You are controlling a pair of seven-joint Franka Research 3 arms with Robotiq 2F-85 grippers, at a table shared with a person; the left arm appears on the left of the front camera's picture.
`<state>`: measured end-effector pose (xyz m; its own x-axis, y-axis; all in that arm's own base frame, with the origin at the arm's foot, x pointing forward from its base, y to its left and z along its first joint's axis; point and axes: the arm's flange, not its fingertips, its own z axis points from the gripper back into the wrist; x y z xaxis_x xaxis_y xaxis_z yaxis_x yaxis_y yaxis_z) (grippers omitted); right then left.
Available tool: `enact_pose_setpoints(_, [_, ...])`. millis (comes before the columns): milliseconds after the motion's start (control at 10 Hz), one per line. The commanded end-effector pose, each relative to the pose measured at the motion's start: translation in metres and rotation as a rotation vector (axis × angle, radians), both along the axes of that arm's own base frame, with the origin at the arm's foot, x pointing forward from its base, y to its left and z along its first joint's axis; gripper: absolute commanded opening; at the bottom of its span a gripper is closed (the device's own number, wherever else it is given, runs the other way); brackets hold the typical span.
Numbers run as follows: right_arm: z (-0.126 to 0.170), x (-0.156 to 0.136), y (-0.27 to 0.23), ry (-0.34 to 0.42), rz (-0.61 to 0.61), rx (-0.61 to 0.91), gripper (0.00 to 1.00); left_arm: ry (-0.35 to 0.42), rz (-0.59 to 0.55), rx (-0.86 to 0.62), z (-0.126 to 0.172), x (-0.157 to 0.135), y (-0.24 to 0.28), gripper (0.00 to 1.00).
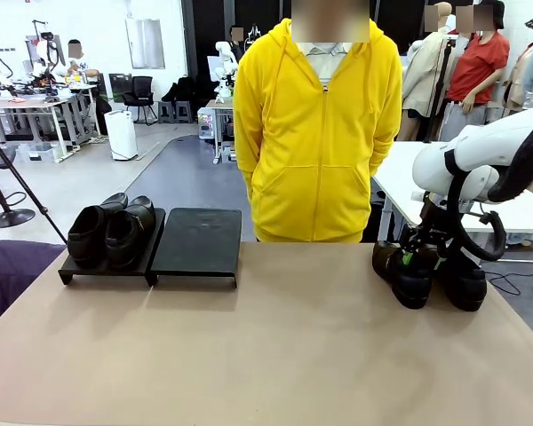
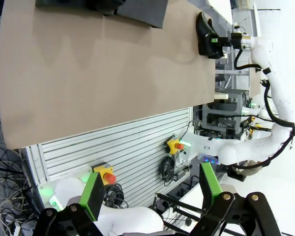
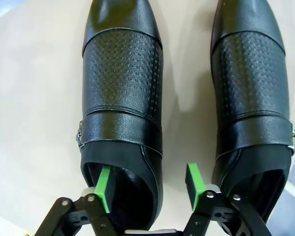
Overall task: Organize the shoes by placing them on the stand.
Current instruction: Pick up one Shoe and place it in the middle of the table.
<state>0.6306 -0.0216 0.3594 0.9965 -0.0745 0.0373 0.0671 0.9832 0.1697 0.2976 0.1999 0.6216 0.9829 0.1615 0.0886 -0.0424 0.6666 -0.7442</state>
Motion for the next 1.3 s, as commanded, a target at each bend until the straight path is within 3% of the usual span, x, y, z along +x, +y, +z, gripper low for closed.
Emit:
enact_pose_setpoints(0, [0.003,0.004,0.000,0.008,0.023,0.032,0.00,0.009,-0.002,0.010,0.000,-0.004,-0.001,1.00])
enact_pose_setpoints(500, [0.002,0.004,0.004,0.045,0.042,0.046,0.00,0.009,-0.002,0.010,0.000,-0.004,-0.001,1.00])
enact_pose_setpoints(700, [0.010,0.000,0.008,0.028,0.052,0.056,0.00,0.009,-0.002,0.010,0.000,-0.004,-0.001,1.00])
enact_pose_setpoints(900, [0.040,-0.016,0.016,0.005,0.033,0.100,0.00,0.009,-0.002,0.010,0.000,-0.004,-0.001,1.00])
enact_pose_setpoints(1100, [0.089,-0.053,0.033,-0.008,0.031,0.176,0.00,0.009,-0.002,0.010,0.000,-0.004,-0.001,1.00])
enact_pose_setpoints(1200, [0.118,-0.085,0.043,-0.031,0.046,0.223,0.00,0.009,-0.002,0.010,0.000,-0.004,-0.001,1.00])
